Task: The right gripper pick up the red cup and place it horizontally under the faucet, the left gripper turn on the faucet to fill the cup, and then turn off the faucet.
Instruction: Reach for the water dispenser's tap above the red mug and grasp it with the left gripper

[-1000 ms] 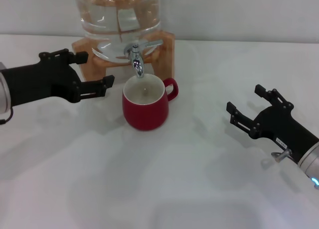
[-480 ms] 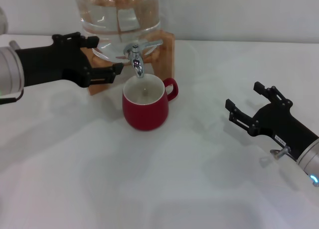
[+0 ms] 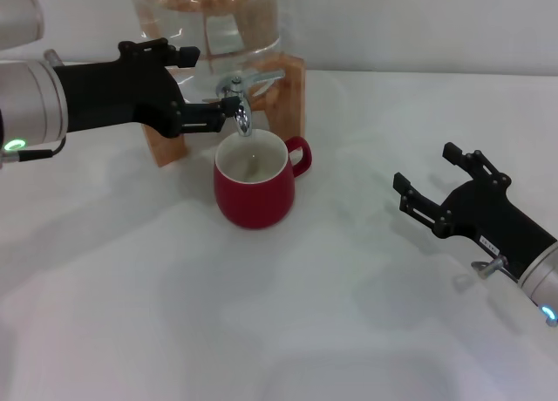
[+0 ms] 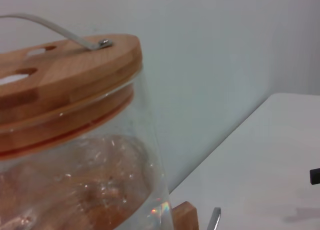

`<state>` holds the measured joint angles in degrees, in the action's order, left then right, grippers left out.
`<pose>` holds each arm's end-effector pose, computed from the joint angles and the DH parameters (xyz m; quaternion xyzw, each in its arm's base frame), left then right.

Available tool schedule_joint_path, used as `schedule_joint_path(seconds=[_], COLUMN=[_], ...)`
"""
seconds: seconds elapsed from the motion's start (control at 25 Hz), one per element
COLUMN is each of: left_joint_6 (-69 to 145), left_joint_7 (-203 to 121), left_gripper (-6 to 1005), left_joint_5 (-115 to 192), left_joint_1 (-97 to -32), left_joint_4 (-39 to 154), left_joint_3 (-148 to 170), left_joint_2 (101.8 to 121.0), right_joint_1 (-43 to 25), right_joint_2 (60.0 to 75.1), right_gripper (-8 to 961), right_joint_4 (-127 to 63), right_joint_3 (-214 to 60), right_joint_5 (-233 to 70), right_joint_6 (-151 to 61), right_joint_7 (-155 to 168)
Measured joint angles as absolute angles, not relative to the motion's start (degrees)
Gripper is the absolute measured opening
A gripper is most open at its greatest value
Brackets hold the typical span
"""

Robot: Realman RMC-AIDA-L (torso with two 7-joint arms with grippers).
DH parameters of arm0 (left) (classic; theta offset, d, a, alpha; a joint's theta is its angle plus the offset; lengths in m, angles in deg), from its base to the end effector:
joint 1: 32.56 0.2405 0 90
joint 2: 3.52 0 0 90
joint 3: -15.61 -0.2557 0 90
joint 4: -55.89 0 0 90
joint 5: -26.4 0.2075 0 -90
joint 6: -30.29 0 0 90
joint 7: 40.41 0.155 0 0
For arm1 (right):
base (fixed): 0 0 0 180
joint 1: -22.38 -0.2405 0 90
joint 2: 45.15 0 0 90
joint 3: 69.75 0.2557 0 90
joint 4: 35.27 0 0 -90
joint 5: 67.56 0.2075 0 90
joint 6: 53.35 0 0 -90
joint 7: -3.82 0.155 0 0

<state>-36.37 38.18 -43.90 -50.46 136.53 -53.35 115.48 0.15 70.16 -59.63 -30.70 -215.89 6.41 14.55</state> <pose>-0.1849 0.3629 0.0439 -0.9363 -0.1113 -0.1432 0.3008 0.2683 0.3194 -0.0755 -0.8266 0.1696 0.3126 0.4361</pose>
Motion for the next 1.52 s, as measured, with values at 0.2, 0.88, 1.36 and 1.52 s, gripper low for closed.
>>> schedule_joint_path(seconds=[0.2, 0.88, 1.36, 1.52], left_joint_6=[-36.54, -37.52, -39.02, -39.9], left_joint_7=[37.87, 37.81, 36.69, 36.2], left_gripper=[857, 857, 857, 857], left_joint_5=[-43.94, -43.93, -39.85, -39.38], left_joint_1=[-50.6, -56.67, -60.21, -60.96], left_joint_4=[136.88, 133.13, 131.97, 131.92], left_joint_3=[-53.72, -52.69, -52.05, -52.06], left_joint_2=[115.48, 115.12, 115.15, 115.13], right_joint_1=[0.29, 0.42, 0.53, 0.4], right_joint_2=[70.16, 70.25, 70.25, 70.25], right_gripper=[869, 869, 870, 870], right_joint_4=[-59.66, -59.89, -60.32, -60.32], right_joint_3=[-30.86, -30.91, -30.91, -30.9], right_joint_5=[-215.89, -216.07, -215.92, -215.92], right_joint_6=[6.47, 7.21, 7.3, 7.3], right_joint_7=[14.54, 15.25, 15.25, 15.25])
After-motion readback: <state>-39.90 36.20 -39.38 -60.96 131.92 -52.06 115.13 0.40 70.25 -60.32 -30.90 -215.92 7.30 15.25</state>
